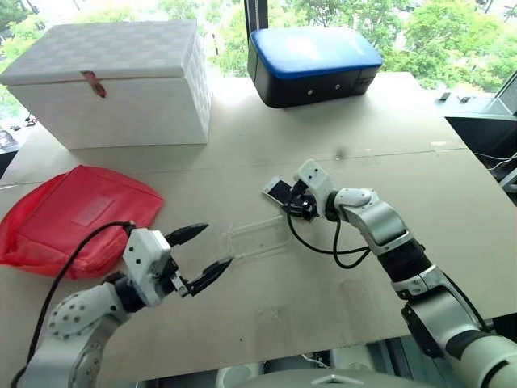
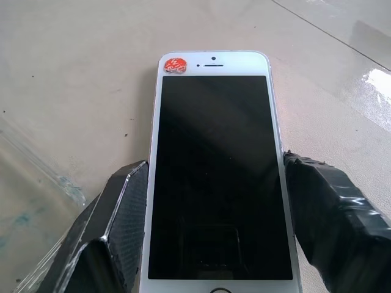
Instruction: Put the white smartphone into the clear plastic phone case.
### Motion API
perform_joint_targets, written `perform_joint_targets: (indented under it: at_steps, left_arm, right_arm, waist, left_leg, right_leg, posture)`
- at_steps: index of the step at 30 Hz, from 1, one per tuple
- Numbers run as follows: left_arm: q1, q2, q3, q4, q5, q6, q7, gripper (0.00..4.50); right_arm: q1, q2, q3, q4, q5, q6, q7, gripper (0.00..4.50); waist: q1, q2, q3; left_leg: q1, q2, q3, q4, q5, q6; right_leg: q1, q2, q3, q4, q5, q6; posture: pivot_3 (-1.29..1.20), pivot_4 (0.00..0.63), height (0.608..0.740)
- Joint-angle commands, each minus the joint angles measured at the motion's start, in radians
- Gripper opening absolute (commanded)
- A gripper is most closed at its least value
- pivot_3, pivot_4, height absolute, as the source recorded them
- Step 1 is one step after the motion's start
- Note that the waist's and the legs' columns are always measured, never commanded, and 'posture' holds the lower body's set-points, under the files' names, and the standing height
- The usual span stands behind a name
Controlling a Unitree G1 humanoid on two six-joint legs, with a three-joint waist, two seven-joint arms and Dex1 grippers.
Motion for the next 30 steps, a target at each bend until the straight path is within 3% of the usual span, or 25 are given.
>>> perform_joint_targets:
  at_steps: [1,8,13,21,30]
  left_arm:
    - [-0.003,-0.009,-0.001,-0.047,-0.017,0.008,0.02,4.5]
    - [0.026,-0.03,-0.009,-0.051,0.007,-0.003,0.035,4.5]
    - [0.044,-0.034,0.0,-0.043,0.015,-0.004,0.039,4.5]
    - [0.068,-0.038,0.034,-0.014,0.007,0.001,0.045,4.5]
    - [0.109,-0.039,0.04,-0.006,0.022,-0.018,0.041,4.5]
  right_arm:
    - [0.034,-0.022,0.035,0.039,-0.01,-0.012,0.046,2.87]
    - [-0.005,-0.011,-0.096,-0.017,0.133,-0.142,0.179,2.87]
    - [-0.015,-0.048,-0.064,-0.114,0.189,-0.201,0.33,2.87]
    - [-0.018,-0.167,0.123,-0.135,0.031,-0.37,0.458,2.87]
    - [-0.062,-0.161,0.211,-0.05,-0.077,-0.509,0.514,2.87]
  waist:
    - [0.0,0.0,0.0]
    - [-0.001,-0.001,0.001]
    - [0.0,-0.001,0.002]
    - [-0.001,-0.001,0.002]
    - [-0.001,-0.002,0.002]
  left_leg:
    - [0.0,0.0,0.0,0.0,0.0,0.0]
    - [0.0,0.0,0.001,0.0,0.0,0.0]
    - [-0.001,0.001,0.001,-0.001,-0.002,0.003]
    - [-0.001,0.0,0.002,-0.001,-0.001,0.002]
    - [0.0,0.001,0.002,-0.001,0.0,0.0]
  right_leg:
    - [0.0,0.0,0.0,0.0,0.0,0.0]
    - [0.0,0.001,0.0,0.0,0.0,0.0]
    - [-0.001,0.001,0.001,0.0,0.0,0.0]
    - [-0.002,0.0,0.001,-0.001,0.0,0.0]
    - [-0.002,0.0,0.002,-0.001,0.0,0.0]
  posture:
    - [0.0,0.15,0.734]
    - [0.0,0.15,0.734]
    - [0.0,0.15,0.734]
    - [0.0,0.15,0.734]
    - [0.0,0.15,0.734]
